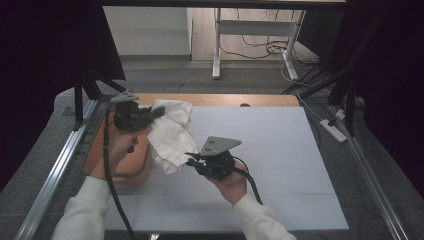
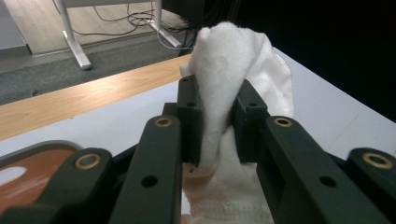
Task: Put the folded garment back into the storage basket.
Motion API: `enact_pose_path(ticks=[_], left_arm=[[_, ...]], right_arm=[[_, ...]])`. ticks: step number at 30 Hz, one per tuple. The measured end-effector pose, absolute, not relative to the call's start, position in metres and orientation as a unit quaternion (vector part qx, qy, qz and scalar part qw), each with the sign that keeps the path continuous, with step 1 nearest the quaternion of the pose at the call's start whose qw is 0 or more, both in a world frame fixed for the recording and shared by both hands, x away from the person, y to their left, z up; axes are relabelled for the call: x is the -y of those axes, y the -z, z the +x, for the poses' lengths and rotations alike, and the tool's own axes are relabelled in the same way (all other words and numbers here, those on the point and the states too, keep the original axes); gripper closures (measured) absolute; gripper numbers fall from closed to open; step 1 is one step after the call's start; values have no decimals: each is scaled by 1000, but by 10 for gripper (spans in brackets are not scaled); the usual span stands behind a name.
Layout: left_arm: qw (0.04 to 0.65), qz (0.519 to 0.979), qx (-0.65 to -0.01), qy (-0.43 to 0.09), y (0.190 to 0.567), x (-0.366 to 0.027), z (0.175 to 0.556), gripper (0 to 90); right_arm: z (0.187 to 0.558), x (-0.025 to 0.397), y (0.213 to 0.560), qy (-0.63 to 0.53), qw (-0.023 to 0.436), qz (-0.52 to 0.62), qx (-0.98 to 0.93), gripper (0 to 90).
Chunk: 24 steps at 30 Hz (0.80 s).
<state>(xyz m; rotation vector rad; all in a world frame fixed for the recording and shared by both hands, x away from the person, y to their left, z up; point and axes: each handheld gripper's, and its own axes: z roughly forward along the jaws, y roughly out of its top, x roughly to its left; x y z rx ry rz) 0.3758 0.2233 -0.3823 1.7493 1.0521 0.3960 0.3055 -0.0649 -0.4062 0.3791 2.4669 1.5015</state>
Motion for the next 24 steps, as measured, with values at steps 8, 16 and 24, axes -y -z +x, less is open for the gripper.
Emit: enact_pose_path(ticks=[8, 16, 24], left_arm=[[502, 720, -447, -171, 384, -246, 373, 753], [495, 719, -455, -177, 384, -265, 368, 753], [493, 712, -464, -185, 384, -287, 362, 753]], right_arm=[[309, 42, 404, -510, 111, 117, -845, 816], [310, 26, 405, -511, 103, 109, -847, 816], [312, 4, 406, -511, 95, 102, -848, 816]])
